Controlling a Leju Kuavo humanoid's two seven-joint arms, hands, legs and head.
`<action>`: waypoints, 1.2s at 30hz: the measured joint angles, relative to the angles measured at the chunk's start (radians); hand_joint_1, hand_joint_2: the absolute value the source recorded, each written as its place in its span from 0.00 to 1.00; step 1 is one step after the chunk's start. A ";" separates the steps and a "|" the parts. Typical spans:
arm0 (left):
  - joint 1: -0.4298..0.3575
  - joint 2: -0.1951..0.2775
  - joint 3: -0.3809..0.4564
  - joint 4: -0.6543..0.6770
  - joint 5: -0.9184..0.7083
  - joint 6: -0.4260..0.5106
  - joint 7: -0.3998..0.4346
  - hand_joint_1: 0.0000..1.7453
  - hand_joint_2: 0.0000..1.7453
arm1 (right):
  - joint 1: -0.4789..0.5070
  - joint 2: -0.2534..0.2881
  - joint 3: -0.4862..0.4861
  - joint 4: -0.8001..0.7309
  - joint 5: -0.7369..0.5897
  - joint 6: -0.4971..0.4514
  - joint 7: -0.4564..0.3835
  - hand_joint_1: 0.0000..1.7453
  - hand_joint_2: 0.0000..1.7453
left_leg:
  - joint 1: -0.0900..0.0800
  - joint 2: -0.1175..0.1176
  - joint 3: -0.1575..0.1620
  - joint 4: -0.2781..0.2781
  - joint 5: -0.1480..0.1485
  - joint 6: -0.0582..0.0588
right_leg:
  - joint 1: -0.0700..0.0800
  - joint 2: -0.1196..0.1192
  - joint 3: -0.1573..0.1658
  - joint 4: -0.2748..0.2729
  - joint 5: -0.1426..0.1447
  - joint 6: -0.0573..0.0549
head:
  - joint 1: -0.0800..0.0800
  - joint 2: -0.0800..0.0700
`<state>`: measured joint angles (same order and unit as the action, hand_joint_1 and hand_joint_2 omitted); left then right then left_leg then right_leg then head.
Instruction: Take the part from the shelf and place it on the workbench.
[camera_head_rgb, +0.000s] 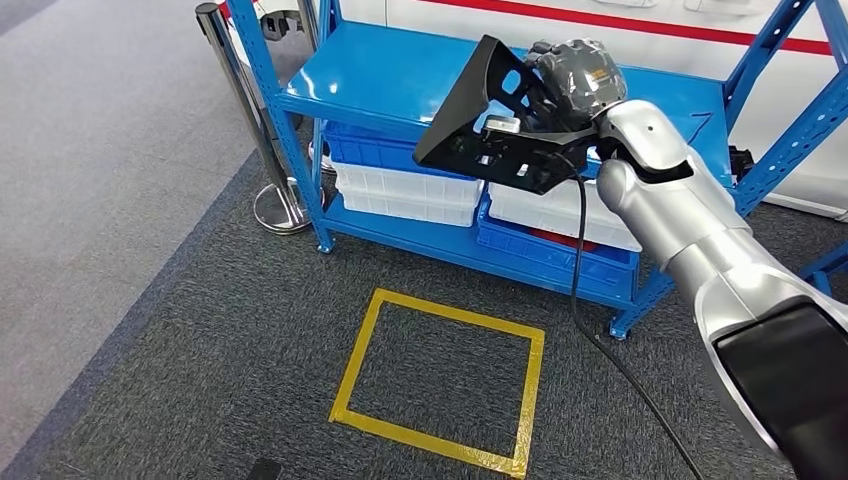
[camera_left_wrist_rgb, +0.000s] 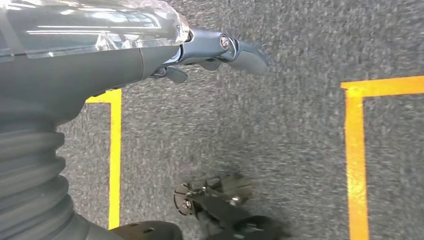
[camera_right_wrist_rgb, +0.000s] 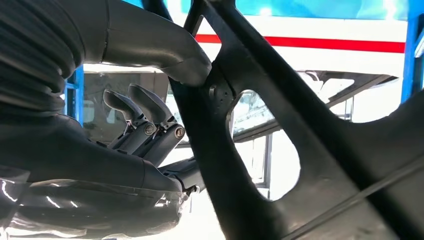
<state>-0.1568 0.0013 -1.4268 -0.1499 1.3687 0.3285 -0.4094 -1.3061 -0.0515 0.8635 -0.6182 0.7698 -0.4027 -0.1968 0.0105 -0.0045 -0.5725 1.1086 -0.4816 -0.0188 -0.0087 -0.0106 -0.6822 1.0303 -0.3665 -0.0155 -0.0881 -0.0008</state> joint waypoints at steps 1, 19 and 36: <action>-0.001 0.000 0.000 0.000 -0.001 0.000 0.000 0.00 1.00 | 0.001 -0.002 -0.002 0.000 0.000 -0.004 -0.002 1.00 1.00 | -0.003 -0.001 0.032 -0.052 -0.006 0.005 | 0.000 -0.001 -0.004 0.000 0.008 0.005 | 0.000 0.000; 0.007 -0.002 -0.001 0.000 0.014 -0.002 0.004 0.00 1.00 | 0.054 -0.022 -0.009 0.006 0.021 -0.003 0.006 1.00 1.00 | -0.002 0.008 -0.107 -0.094 0.146 0.006 | -0.003 0.010 0.127 0.003 -0.120 0.022 | -0.001 0.000; 0.031 -0.003 0.002 0.000 0.043 0.008 -0.017 0.00 1.00 | 0.302 -0.070 -0.137 0.033 -0.101 -0.092 -0.127 1.00 1.00 | -0.012 0.004 0.030 -0.116 0.037 0.035 | 0.001 0.004 0.003 -0.016 0.009 0.029 | -0.001 0.000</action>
<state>-0.1254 -0.0016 -1.4251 -0.1495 1.4121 0.3367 -0.4259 -1.0045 -0.1220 0.7260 -0.5850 0.6692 -0.4944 -0.3243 -0.0015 0.0000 -0.5428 0.9928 -0.4443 0.0160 -0.0074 -0.0062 -0.6790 1.0148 -0.3576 0.0131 -0.0896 -0.0008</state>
